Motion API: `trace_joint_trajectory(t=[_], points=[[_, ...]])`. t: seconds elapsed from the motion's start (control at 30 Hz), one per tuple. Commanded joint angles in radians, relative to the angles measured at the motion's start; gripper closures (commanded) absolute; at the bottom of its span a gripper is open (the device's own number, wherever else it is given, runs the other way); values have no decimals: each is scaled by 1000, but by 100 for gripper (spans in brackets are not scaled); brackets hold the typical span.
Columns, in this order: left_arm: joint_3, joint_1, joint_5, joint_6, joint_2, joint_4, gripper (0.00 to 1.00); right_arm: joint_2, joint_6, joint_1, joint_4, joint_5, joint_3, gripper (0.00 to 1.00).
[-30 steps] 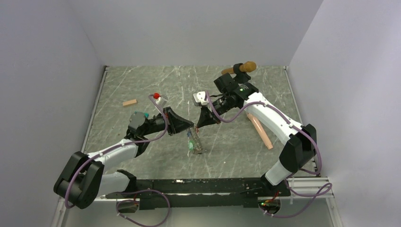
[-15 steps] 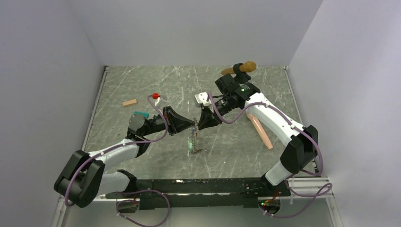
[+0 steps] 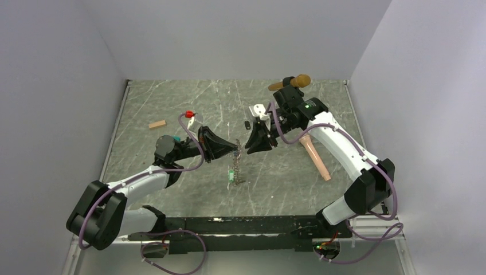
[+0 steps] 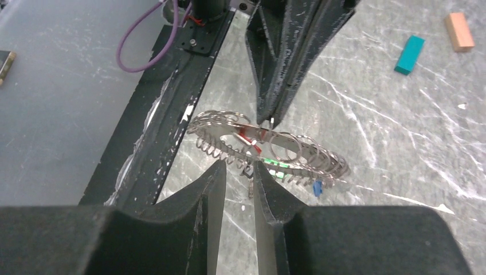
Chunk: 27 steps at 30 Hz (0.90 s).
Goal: Put the keys on the keyring
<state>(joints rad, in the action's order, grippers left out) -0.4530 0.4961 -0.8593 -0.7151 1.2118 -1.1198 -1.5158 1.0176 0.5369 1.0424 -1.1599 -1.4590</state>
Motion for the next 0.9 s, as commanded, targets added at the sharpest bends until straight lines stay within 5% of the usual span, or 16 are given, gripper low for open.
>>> trace_joint_trajectory(t=[0.0, 0.3, 0.87], points=[[-63, 11, -69, 23, 21, -103, 100, 51, -93, -44, -90, -76, 12, 72], [-98, 51, -90, 47, 52, -100, 100, 57, -326, -63, -314, -124, 105, 76], [-68, 59, 15, 121, 11, -49, 100, 53, -309, -56, -296, -183, 121, 80]])
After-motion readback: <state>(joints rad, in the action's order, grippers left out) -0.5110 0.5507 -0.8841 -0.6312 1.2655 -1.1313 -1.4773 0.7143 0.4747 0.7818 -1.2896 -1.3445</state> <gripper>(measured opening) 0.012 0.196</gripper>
